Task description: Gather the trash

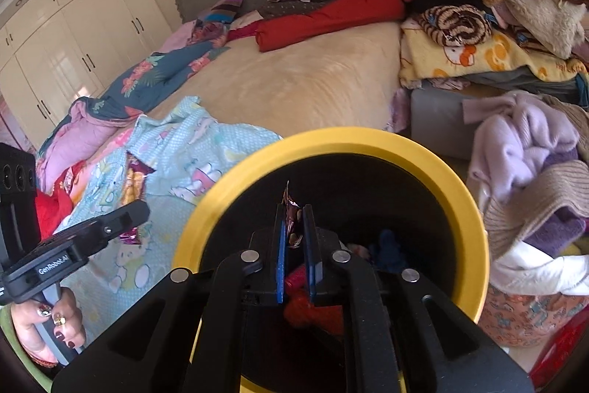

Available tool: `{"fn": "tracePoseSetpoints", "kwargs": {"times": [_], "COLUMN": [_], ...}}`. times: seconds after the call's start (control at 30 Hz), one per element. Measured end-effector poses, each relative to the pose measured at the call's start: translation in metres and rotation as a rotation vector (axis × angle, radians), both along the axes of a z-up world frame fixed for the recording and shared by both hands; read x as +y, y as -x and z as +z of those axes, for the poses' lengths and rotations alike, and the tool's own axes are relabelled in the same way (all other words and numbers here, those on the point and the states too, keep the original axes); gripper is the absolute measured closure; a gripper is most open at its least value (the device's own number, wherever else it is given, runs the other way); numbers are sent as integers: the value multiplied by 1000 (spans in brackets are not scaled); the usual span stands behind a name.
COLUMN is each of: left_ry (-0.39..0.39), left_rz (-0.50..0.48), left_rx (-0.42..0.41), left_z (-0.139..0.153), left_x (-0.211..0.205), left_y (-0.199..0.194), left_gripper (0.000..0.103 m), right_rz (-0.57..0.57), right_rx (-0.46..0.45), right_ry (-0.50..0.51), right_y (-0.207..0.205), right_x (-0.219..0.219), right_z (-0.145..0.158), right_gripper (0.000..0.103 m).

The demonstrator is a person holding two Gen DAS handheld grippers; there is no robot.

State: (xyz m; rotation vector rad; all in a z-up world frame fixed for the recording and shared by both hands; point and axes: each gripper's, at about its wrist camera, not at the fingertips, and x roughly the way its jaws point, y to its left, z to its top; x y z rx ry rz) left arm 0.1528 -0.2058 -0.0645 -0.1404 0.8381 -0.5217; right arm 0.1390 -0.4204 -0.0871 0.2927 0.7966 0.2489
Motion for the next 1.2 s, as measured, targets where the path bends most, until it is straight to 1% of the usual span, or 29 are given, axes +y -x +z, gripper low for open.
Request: {"fn": "tracePoseSetpoints", "kwargs": {"times": [0.13,0.2,0.27,0.4,0.43,0.47,0.5,0.53,0.6,0.63,0.67,0.7,0.73,0.77,0.8,0.83,0.9,0.93,0.97,1.07,1.2], "left_ry": [-31,-37,-49,-74,-78,-79,-81,-84,-89,-91,-95,-96,-95,-96,-101,-110,-115,-120,-125,-136,-145], "left_rz": [-51,-67,-74,-89,-91,-92,-90,-87,-83,-79,-70,-61,-55,-49,-38,-28,-13,-2,8,42,95], "left_rx": [19,30,36,45,48,52,56,57,54,53,52,52,52,51,48,44,33,26,20,3,-18], "left_z": [-9,-13,-16,-19,-19,-20,-20,-20,-19,-19,-19,-18,-17,-16,-15,-13,-9,-7,-5,1,10], "left_x": [-26,-36,-44,-55,-56,-57,-58,-58,-57,-56,-55,-53,-51,-48,-46,-44,-39,-35,-32,-19,3], "left_y": [-1,-3,-4,-7,-7,-8,-8,-8,-7,-7,-6,-6,-5,-4,-3,-2,0,2,3,7,13], "left_gripper": [99,99,99,98,96,90,82,79,68,64,57,54,53,47,39,37,28,24,19,11,11], "right_rz": [8,12,10,16,17,16,16,16,18,14,10,8,7,4,-2,-8,-9,-12,-18,-19,-14], "right_rx": [16,23,25,25,24,21,14,6,-17,-29,-38,-52,-62,-73,-86,-101,-118,-124,-133,-155,-177], "right_ry": [15,13,9,23,29,35,39,44,60,69,74,80,86,95,106,113,112,111,109,103,110], "right_y": [8,11,14,23,25,27,31,34,41,44,46,49,51,54,56,59,62,63,64,67,70], "right_x": [-9,-13,-18,-23,-24,-24,-25,-26,-26,-26,-26,-26,-25,-24,-23,-21,-19,-17,-15,-8,5], "right_z": [-1,-2,-1,2,3,5,7,9,15,17,20,23,25,28,31,34,39,41,43,49,54], "right_gripper": [93,91,79,72,66,59,58,55,48,42,39,39,35,27,24,22,20,16,15,12,8]}}
